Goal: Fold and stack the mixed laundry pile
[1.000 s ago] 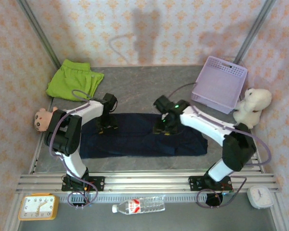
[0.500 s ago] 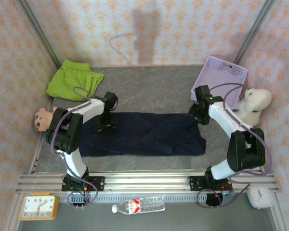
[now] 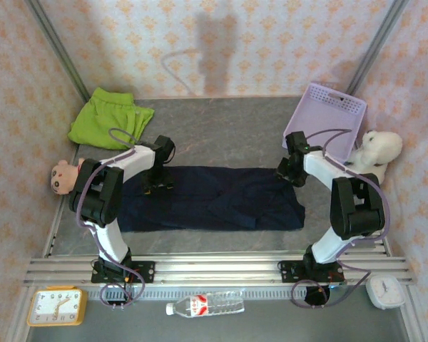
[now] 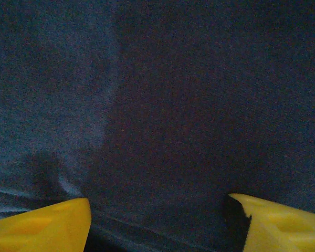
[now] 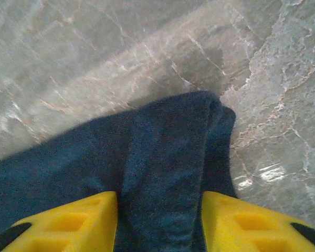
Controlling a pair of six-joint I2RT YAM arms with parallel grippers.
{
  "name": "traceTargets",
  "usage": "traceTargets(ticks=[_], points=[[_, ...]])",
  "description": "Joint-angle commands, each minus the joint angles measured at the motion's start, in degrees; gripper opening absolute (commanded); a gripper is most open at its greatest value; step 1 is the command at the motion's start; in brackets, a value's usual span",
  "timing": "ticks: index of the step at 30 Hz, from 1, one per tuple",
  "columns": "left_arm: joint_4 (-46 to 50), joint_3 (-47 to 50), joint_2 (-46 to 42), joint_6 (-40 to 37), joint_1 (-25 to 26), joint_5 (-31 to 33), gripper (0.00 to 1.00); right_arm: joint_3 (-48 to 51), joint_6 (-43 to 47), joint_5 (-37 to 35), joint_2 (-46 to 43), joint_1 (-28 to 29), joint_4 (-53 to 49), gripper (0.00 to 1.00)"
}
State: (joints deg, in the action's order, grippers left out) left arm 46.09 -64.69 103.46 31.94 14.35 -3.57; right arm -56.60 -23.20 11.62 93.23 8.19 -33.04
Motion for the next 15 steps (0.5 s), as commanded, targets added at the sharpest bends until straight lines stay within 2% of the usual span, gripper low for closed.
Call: traceTargets(ticks=[1,3,4,9,13,15], points=[[1.01,1.15,2.41,1.02,0.24,4.27,0.69,0.39,0.07,-3.99,-1.96,-1.04,0.52,0.22],[1.44,0.75,2.45,0.93,0.25,4.57,0.69,-0.37,-1.13,-3.12,-1.78,-2.41,1.12,0.11],[1.63,0.62,2.47,0.84,0.25,4.71,0.69,-0.85,-1.88,-2.29,-1.74,-3.29,1.36,0.09],[2.37,0.92,2.18,0.34,0.30,5.50,0.69,-5.91,-4.60,1.78,2.23,-8.13,1.52,0.07],[2.83,1.39,2.45,-0.12,0.24,6.21,0.69,-10.68,-3.97,3.03,7.85,-8.98,-0.44,0.12],[2.69,1.58,2.36,-0.22,0.24,5.95,0.69,-12.36,-3.21,3.57,11.06,-8.98,-1.99,0.20]])
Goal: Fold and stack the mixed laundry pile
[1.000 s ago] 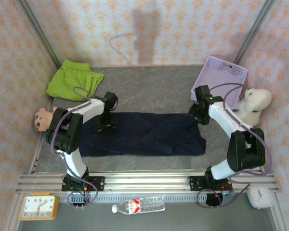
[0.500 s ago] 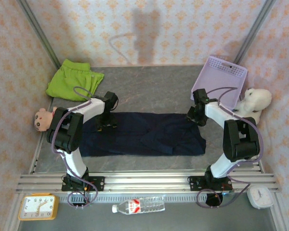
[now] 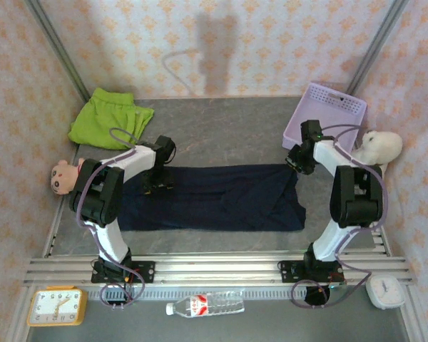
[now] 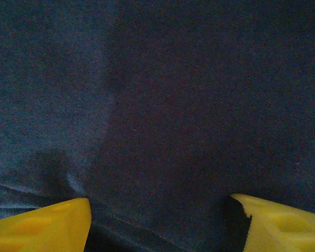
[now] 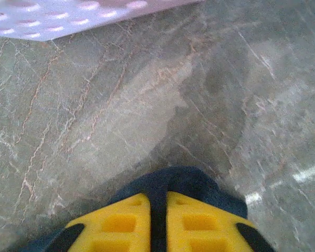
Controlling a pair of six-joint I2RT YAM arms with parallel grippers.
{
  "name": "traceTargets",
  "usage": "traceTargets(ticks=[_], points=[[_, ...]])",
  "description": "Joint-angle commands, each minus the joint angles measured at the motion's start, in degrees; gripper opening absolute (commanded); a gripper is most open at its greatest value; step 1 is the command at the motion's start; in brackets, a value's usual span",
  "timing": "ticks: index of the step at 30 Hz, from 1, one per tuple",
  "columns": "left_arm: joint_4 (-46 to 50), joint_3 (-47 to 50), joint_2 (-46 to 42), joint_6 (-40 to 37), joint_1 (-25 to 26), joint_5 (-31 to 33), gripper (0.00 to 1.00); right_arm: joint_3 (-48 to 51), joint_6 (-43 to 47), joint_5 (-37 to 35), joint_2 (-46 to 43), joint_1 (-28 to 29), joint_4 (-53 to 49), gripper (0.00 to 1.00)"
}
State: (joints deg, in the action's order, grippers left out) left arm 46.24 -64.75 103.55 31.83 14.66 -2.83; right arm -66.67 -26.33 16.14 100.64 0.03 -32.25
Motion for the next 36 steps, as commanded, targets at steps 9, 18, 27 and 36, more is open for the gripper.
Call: traceTargets(ticks=[9,18,27,36], points=[[5.35,-2.34,-0.67,-0.90,-0.05,2.44,0.69,1.14,4.18,-0.23,-6.66,0.21,-7.31,0.52],[6.80,-5.86,-5.09,-0.36,0.09,-2.30,0.69,9.77,-3.08,1.37,-20.13,11.87,-12.00,0.51],[0.88,-4.20,-8.83,4.07,2.48,-7.86,0.69,17.55,-7.55,3.90,-22.97,25.87,-16.01,0.50],[-3.54,0.10,-3.93,6.24,3.14,-8.69,0.69,23.52,-12.72,6.48,-24.45,32.36,-10.40,0.43]])
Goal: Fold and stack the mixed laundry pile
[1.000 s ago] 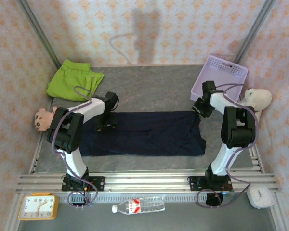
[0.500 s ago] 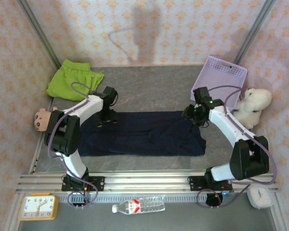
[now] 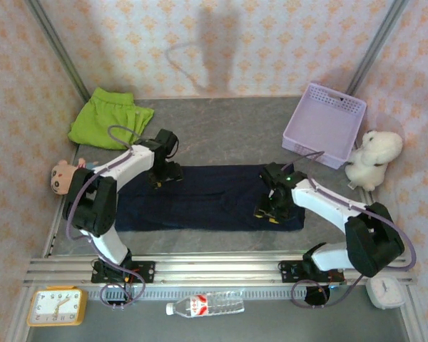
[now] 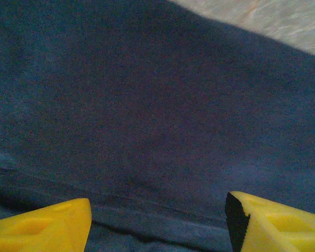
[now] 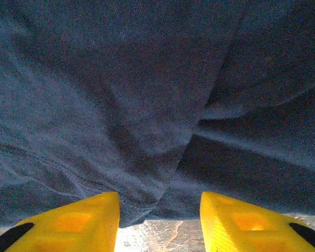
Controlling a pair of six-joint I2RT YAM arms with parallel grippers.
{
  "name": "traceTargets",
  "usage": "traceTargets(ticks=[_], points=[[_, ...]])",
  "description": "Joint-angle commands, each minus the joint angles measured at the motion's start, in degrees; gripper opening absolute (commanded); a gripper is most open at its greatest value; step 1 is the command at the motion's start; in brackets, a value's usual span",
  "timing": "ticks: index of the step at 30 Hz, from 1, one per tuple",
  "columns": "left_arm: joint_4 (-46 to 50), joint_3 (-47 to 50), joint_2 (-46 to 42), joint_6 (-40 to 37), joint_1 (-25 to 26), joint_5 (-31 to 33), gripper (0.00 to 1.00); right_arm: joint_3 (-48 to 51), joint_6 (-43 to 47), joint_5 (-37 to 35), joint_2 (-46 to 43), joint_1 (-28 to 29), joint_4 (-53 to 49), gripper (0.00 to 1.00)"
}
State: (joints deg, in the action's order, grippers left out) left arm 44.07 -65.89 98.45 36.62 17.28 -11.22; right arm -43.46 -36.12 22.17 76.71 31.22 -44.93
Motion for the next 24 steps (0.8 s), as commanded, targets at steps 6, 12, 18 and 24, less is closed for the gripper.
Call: traceTargets(ticks=[6,12,18,24], points=[[-1.80,2.69,2.58,1.01,0.56,1.09,0.69,0.57,-4.42,-1.03,3.05,2.71,4.86,0.33],[-1.93,2.68,5.24,0.38,0.55,1.84,0.69,-0.60,-3.98,-3.75,3.88,2.75,4.28,0.25],[-1.97,2.08,6.27,0.03,0.55,1.98,0.69,-0.23,-4.42,-3.79,3.75,2.68,2.51,0.41],[-1.97,2.20,7.26,-0.10,0.56,2.51,0.69,0.12,-5.24,-4.20,5.39,2.70,5.11,0.25]])
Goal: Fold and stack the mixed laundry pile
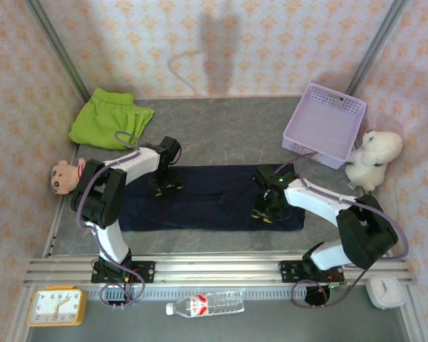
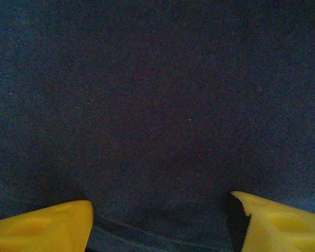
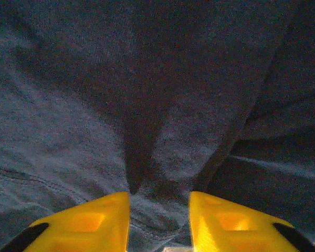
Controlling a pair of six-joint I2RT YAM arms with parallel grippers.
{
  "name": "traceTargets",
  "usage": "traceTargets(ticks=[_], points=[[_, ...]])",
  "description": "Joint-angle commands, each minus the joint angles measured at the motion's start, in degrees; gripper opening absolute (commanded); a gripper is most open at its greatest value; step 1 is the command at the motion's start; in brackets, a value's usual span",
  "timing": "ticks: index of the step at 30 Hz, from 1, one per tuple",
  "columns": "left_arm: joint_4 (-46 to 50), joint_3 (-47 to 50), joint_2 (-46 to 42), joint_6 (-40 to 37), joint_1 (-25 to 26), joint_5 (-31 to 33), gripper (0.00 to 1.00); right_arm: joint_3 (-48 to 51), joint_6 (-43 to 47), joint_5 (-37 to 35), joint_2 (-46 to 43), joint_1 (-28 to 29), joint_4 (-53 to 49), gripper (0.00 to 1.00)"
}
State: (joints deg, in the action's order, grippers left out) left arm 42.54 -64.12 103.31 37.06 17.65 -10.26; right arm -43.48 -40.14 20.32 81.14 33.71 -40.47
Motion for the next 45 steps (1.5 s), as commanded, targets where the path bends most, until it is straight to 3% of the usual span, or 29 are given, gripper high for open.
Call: traceTargets(ticks=[1,6,18,22,26,27,30,31,37,42,45], points=[[-0.44,0.43,2.45,-0.58,0.19,1.49,0.69,-0.16,-1.40,-2.51,0.92,0.22,0.74,0.19],[-0.32,0.57,2.82,-1.11,0.19,2.83,0.69,-2.61,-0.53,-5.77,-1.37,0.21,-2.67,0.00],[-1.05,1.09,5.15,-1.63,0.13,3.02,0.69,-3.93,2.11,-12.25,-8.28,0.17,-12.65,0.00],[-1.07,0.95,5.57,-1.90,0.10,2.97,0.69,-3.27,3.05,-11.07,-5.85,0.13,-12.95,0.00],[-0.98,1.05,5.63,-2.30,0.19,2.95,0.69,-5.09,4.26,-17.66,-3.99,-0.15,-16.38,0.00],[-0.88,1.10,5.72,-2.49,0.19,2.92,0.69,-5.84,4.66,-17.58,-3.54,-0.46,-16.93,0.01],[-0.20,0.71,5.77,-3.26,0.16,3.55,0.69,-8.21,6.74,-13.25,-3.12,-0.57,-16.45,0.37],[0.01,0.52,5.76,-3.59,0.13,3.86,0.69,-8.91,6.66,-12.90,-3.45,-0.55,-16.27,0.44],[2.54,-1.69,4.18,-5.84,0.19,3.23,0.69,-10.63,1.45,-12.45,-2.89,-0.58,-10.71,0.47],[2.65,-2.03,2.52,-6.12,0.19,1.74,0.68,-9.72,-4.06,-10.13,5.45,-0.56,-1.79,0.48],[1.58,-0.70,3.34,-5.82,0.17,0.77,0.58,-12.01,-5.04,-11.15,11.56,-0.75,0.25,0.48]])
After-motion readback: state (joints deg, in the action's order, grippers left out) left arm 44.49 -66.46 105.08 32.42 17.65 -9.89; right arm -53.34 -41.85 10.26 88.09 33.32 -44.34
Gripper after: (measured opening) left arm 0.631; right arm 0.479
